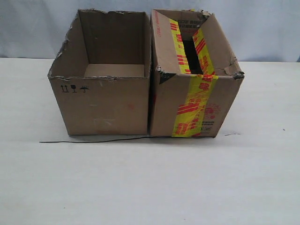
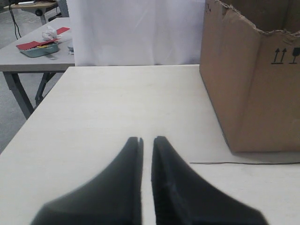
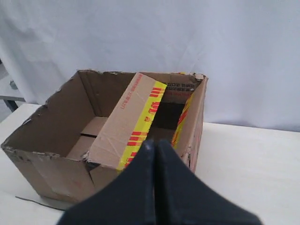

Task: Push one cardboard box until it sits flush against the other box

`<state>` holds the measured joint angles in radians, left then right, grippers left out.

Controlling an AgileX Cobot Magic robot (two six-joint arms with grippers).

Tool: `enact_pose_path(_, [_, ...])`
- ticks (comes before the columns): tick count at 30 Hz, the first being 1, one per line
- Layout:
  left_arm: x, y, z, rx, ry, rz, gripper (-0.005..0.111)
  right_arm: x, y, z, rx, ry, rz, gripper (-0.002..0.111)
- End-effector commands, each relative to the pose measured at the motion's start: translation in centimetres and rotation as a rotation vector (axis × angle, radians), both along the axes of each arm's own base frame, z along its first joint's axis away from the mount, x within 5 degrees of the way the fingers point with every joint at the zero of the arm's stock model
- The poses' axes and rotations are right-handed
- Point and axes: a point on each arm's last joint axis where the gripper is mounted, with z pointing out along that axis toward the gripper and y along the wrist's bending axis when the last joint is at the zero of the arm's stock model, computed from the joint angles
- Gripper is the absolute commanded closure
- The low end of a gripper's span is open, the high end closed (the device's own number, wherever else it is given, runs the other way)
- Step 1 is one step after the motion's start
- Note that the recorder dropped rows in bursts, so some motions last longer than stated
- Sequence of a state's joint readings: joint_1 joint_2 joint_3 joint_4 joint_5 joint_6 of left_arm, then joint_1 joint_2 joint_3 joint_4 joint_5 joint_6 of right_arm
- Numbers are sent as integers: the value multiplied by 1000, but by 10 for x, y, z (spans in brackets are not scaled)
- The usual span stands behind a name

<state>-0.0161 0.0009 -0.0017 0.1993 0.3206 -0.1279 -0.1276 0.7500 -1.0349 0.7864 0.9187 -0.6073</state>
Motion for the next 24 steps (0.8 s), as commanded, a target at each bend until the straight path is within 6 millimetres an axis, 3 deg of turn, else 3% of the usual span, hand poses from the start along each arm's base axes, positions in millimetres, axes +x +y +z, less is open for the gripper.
enact_pose_path(1, [0, -1, 0, -13, -11, -10, 107, -33, 5, -7, -98, -65, 31, 108])
enact_pose_path(6, [0, -1, 0, -13, -11, -10, 107, -55, -5, -21, -198, -50, -47, 108])
enact_pose_path(11, [0, -1, 0, -13, -11, -10, 107, -64, -18, -44, -265, -16, -128, 108])
enact_pose_path(24, [0, -1, 0, -13, -11, -10, 107, -41, -2, -125, -194, -90, -32, 108])
